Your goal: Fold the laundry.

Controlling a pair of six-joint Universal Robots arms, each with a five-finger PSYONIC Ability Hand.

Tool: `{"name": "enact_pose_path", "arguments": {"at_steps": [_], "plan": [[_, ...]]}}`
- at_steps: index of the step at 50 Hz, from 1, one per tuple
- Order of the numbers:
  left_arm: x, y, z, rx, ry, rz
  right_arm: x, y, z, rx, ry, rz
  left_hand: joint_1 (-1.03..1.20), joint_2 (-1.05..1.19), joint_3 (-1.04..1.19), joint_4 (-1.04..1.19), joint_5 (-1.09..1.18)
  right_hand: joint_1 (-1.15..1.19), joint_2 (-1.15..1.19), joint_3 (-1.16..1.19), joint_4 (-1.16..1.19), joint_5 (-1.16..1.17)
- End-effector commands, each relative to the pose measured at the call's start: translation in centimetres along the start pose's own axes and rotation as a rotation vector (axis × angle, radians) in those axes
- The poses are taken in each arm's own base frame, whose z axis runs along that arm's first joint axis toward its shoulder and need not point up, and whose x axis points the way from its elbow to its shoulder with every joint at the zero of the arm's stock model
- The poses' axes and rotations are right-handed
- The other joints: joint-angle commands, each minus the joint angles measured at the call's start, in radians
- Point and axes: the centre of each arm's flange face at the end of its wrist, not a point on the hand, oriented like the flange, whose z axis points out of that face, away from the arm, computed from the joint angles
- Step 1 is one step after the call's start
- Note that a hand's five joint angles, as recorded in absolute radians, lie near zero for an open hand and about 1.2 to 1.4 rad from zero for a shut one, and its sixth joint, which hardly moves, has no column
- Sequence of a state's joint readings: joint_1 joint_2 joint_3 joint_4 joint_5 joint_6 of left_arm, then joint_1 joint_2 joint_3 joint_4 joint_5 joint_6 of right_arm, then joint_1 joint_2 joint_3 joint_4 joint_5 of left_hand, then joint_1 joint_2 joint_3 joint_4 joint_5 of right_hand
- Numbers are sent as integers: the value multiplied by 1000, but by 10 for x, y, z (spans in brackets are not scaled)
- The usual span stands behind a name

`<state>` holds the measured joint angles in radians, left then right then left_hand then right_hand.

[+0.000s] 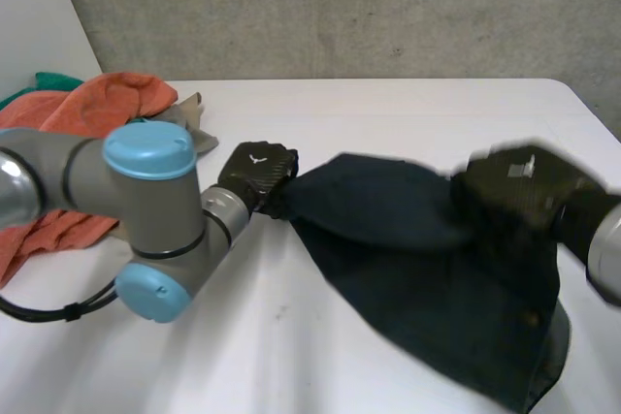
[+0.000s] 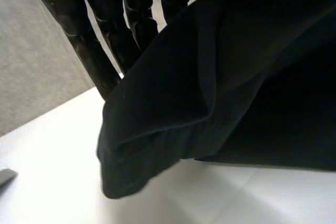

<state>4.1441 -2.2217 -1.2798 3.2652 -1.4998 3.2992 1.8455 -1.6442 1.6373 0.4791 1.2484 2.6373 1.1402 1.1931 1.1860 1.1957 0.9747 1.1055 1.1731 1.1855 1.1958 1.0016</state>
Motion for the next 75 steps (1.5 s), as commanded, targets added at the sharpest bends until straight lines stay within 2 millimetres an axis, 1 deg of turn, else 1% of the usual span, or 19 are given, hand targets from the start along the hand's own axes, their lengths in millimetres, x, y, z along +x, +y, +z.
{"name": "enact_pose_path", "arguments": {"at_steps": [1, 2, 9, 13, 24, 30, 34, 36, 38, 43, 48, 52, 53, 55, 56, 59, 63, 69, 75], "plan": [[2, 0, -25, -26, 9, 9, -14, 29, 5, -164, -112, -136, 256, 203, 210, 201, 247, -319, -387, -399, -410, -390], [4, 2, -27, -34, 12, 9, -8, 20, 9, -121, -77, -109, 256, 203, 210, 201, 247, -598, -666, -678, -688, -669], [5, 6, -38, -57, 13, 11, 23, -32, 17, 131, 55, 57, 256, 203, 210, 201, 247, -612, -680, -692, -703, -683], [4, -1, -45, -42, 9, 12, 32, -44, 22, 167, 68, 73, 256, 203, 210, 201, 247, -624, -692, -704, -714, -695], [5, -12, -64, -16, 8, 16, 32, 4, 108, -51, -45, 57, 256, 203, 210, 201, 247, -821, -889, -901, -911, -892], [4, -13, -64, -12, 4, 16, 23, 34, 137, -153, -106, 31, 256, 203, 210, 201, 247, -809, -877, -889, -899, -880], [3, -16, -63, -1, 2, 17, 17, 48, 146, -189, -137, 37, 256, 203, 210, 201, 247, -660, -728, -740, -751, -731], [2, -19, -62, 9, -3, 17, 17, 48, 148, -181, -133, 38, 256, 203, 210, 201, 247, -40, -107, -120, -130, -110], [2, -22, -63, 16, -4, 19, 20, 44, 147, -167, -122, 34, 256, 203, 210, 201, 247, 290, 222, 210, 199, 219], [-3, -50, -71, 101, -24, 86, 34, 5, 124, -25, -36, 1, 256, 203, 210, 201, 247, 291, 223, 211, 200, 220], [-10, -106, -92, 270, -74, 221, 50, -36, 92, 122, 67, -42, 256, 203, 210, 201, 247, 291, 223, 211, 200, 220], [-18, -154, -112, 415, -134, 271, 57, -80, 41, 279, 169, -98, 256, 203, 210, 201, 247, 291, 223, 211, 200, 220], [-19, -162, -116, 440, -142, 272, 59, -98, 14, 350, 212, -115, 256, 203, 210, 201, 247, 291, 223, 211, 200, 220], [-22, -186, -129, 514, -164, 277, 58, -110, -5, 406, 241, -123, 256, 203, 210, 201, 247, 291, 223, 211, 200, 220], [-23, -199, -137, 553, -176, 280, 57, -121, -29, 467, 272, -131, 256, 203, 210, 201, 247, 291, 223, 211, 200, 220], [-24, -218, -153, 618, -197, 280, 51, -133, -62, 547, 307, -130, 256, 203, 210, 201, 247, 291, 223, 211, 200, 220], [-26, -251, -198, 749, -247, 275, 45, -140, -88, 606, 337, -142, 256, 203, 210, 201, 247, 291, 223, 211, 200, 220], [-24, -271, -241, 854, -266, 271, 36, -152, -136, 707, 404, -169, 256, 203, 210, 201, 247, 291, 223, 211, 200, 220], [-23, -282, -264, 890, -266, 271, 35, -154, -150, 731, 442, -166, 256, 203, 210, 201, 247, 291, 223, 211, 200, 220]]}}
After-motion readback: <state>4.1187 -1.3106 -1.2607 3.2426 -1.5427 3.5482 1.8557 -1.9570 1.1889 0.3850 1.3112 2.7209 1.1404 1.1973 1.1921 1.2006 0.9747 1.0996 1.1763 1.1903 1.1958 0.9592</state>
